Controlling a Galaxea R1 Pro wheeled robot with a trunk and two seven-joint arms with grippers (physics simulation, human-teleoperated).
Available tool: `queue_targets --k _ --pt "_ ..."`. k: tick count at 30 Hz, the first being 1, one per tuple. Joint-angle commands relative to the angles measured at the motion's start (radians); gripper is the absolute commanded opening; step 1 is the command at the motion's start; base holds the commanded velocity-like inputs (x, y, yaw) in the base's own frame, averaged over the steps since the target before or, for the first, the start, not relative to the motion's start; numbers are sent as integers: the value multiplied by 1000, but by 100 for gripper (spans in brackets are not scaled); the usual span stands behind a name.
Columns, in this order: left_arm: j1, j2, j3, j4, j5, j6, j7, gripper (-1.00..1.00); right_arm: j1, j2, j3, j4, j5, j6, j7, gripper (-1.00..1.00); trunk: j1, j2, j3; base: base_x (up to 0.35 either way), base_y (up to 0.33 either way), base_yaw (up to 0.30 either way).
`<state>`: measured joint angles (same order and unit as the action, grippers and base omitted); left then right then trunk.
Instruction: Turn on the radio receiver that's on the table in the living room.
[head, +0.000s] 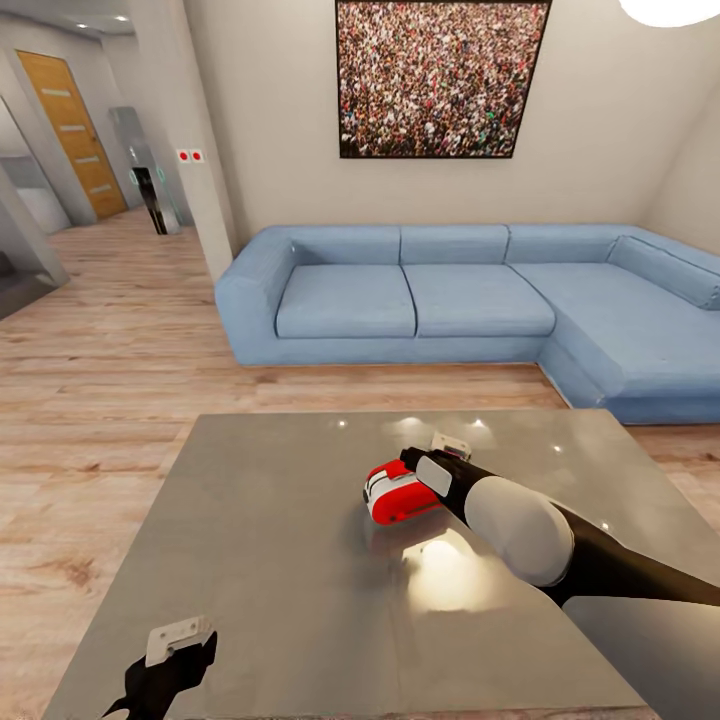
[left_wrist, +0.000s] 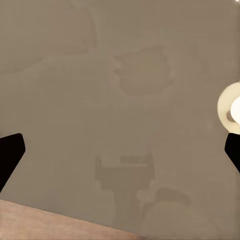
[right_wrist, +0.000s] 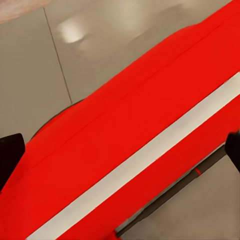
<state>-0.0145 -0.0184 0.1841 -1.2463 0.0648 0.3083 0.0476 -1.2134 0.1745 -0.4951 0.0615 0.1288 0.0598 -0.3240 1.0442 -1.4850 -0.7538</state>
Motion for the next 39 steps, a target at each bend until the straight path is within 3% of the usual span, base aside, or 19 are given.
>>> queue_targets --k 1,39 --pt "0 0 0 0 0 0 0 100 0 0 0 0 0 0 0 100 0 0 -2 0 0 0" --pt "0 0 0 1 -2 0 0 100 0 0 20 -25 31 0 0 100 0 0 -19 0 0 0"
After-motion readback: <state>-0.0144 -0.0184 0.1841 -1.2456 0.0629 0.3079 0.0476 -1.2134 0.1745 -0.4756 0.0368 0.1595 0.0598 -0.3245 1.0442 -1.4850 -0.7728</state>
